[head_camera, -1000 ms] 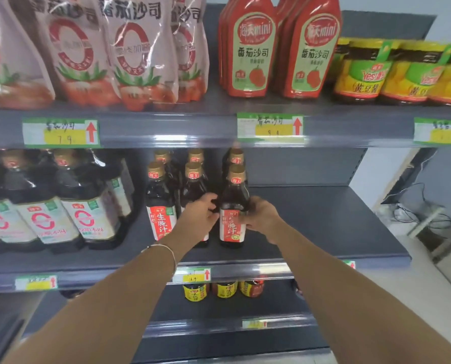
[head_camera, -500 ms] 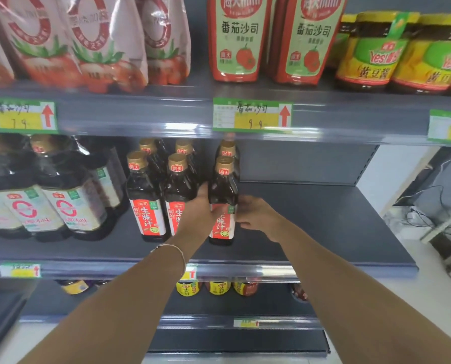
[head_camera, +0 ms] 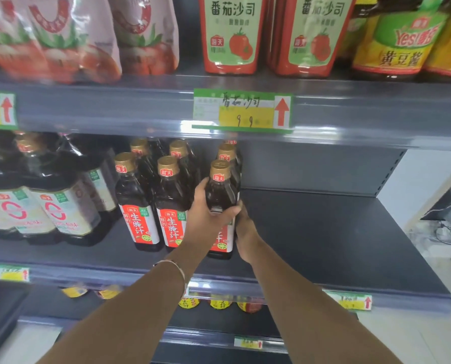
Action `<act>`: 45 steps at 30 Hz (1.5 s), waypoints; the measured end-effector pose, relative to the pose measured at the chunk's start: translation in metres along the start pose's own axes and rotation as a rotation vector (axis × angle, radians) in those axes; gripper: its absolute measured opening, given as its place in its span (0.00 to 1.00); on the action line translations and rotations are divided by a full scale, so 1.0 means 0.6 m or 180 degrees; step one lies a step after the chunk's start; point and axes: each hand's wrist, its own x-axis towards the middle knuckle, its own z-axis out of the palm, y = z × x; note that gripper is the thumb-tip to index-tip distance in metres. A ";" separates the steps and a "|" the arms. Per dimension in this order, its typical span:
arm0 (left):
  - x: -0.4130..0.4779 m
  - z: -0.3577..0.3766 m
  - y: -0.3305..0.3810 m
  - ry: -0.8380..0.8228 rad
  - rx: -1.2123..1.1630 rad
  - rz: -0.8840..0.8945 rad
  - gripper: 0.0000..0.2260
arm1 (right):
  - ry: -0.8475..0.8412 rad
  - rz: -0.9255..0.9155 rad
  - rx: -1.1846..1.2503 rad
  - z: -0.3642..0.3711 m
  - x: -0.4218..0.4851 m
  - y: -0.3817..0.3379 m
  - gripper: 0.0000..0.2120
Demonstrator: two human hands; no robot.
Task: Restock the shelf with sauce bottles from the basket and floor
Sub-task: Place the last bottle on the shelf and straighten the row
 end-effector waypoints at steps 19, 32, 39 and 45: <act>-0.006 0.006 0.006 0.0091 0.0210 -0.0007 0.35 | 0.0038 0.0118 -0.0170 -0.003 -0.012 -0.012 0.23; -0.094 -0.029 0.021 0.0207 0.1813 0.1066 0.22 | 0.0872 -0.0145 -0.0862 -0.038 -0.110 -0.061 0.20; -0.082 -0.016 0.018 0.0355 0.1838 0.1056 0.30 | 0.0779 -0.0280 -0.1188 -0.040 -0.076 -0.082 0.20; -0.049 0.019 -0.017 0.0881 0.1783 0.0884 0.37 | 0.0419 -0.0487 -0.1642 -0.060 -0.003 -0.080 0.22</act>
